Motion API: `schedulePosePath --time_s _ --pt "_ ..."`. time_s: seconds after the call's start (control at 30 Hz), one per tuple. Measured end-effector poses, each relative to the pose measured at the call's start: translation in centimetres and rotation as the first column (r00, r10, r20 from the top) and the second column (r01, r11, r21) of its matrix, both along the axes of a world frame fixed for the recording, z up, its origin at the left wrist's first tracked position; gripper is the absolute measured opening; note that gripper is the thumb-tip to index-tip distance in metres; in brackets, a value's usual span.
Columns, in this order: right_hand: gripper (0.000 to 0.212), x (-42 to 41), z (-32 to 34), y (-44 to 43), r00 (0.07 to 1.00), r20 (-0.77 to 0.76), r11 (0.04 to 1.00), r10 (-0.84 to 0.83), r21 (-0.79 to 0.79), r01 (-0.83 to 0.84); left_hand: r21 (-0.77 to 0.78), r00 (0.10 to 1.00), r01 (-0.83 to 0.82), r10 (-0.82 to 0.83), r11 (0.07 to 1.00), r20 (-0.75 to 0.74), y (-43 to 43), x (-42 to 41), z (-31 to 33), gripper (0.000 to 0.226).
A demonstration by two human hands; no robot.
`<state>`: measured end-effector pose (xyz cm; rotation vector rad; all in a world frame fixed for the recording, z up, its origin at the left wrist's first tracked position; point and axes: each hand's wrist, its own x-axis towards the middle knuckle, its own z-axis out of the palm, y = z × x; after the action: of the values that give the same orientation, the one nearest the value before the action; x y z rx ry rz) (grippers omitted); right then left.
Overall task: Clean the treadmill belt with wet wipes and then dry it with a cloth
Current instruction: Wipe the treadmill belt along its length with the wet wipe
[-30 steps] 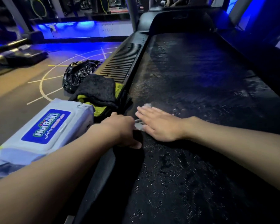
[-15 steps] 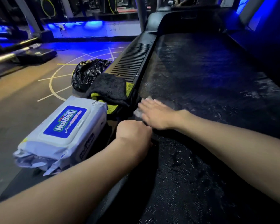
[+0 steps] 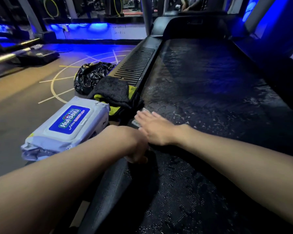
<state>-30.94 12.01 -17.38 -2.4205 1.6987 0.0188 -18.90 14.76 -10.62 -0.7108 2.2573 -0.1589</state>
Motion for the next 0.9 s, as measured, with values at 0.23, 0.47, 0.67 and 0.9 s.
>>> schedulePosePath --time_s 0.23,0.47,0.67,0.9 --pt "0.057 -2.0 0.3 1.9 0.999 -0.031 1.0 0.009 -0.004 -0.01 0.112 0.999 -0.031 0.032 0.993 -0.01 0.6 1.0 0.8 0.053" --pt "0.056 -1.3 -0.5 4.4 0.994 0.017 0.993 0.113 0.016 -0.113 0.138 0.99 -0.106 0.117 0.985 -0.075 0.5 1.8 -0.2 0.062" --pt "0.058 -0.5 -0.9 6.4 0.99 0.042 0.99 0.134 0.037 -0.136 0.044 0.991 -0.086 0.09 0.995 -0.098 0.3 2.3 -1.2 0.064" --pt "0.058 -2.3 0.1 6.1 1.0 -0.007 0.999 0.026 0.044 -0.026 -0.021 0.974 -0.158 0.153 0.987 -0.168 0.6 2.2 -1.1 0.067"
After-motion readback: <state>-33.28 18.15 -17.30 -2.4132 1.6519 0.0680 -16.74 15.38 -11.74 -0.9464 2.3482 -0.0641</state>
